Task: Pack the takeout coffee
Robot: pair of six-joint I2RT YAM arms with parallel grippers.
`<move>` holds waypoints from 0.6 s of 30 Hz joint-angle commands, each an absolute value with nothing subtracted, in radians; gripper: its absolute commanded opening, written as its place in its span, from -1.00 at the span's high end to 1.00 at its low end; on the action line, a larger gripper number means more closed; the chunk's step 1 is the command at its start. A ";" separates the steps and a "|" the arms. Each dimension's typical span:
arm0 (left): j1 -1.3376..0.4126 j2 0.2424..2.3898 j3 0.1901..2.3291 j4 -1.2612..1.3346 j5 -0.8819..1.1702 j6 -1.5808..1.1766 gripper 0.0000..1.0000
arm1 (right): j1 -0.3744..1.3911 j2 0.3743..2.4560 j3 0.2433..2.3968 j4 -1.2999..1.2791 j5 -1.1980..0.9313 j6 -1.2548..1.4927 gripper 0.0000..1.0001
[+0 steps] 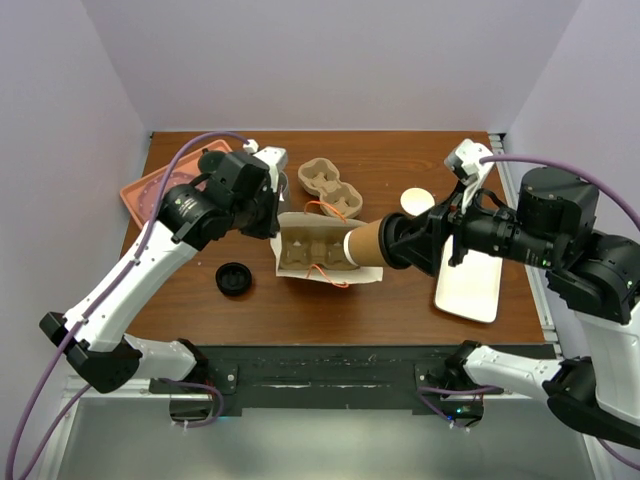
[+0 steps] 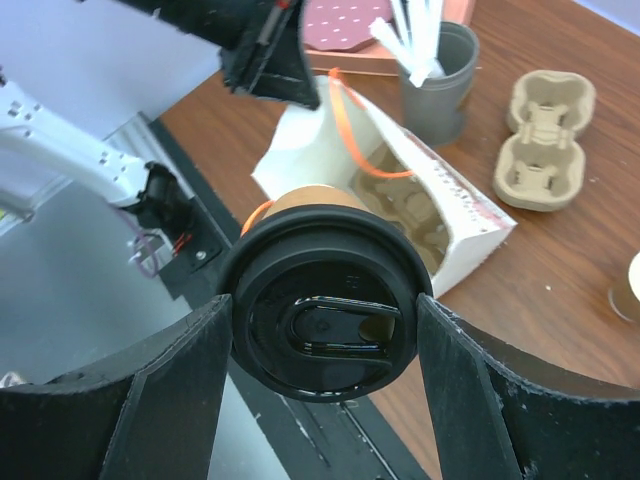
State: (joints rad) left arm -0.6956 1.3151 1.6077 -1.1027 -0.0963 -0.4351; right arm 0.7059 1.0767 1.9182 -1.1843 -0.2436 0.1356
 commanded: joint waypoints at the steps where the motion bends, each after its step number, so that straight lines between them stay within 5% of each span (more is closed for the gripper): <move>1: -0.692 1.290 1.601 -1.055 -0.077 -0.446 1.00 | 0.707 1.068 1.876 -1.086 -0.302 0.074 0.47; 18: -0.690 1.263 1.546 -0.985 -0.034 -0.492 1.00 | 0.831 1.147 1.775 -1.032 -0.066 -0.129 0.57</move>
State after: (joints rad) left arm -0.6956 1.3006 1.5558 -1.0580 -0.0586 -0.4618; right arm 0.7624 1.1301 1.7641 -1.0828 -0.1932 -0.0505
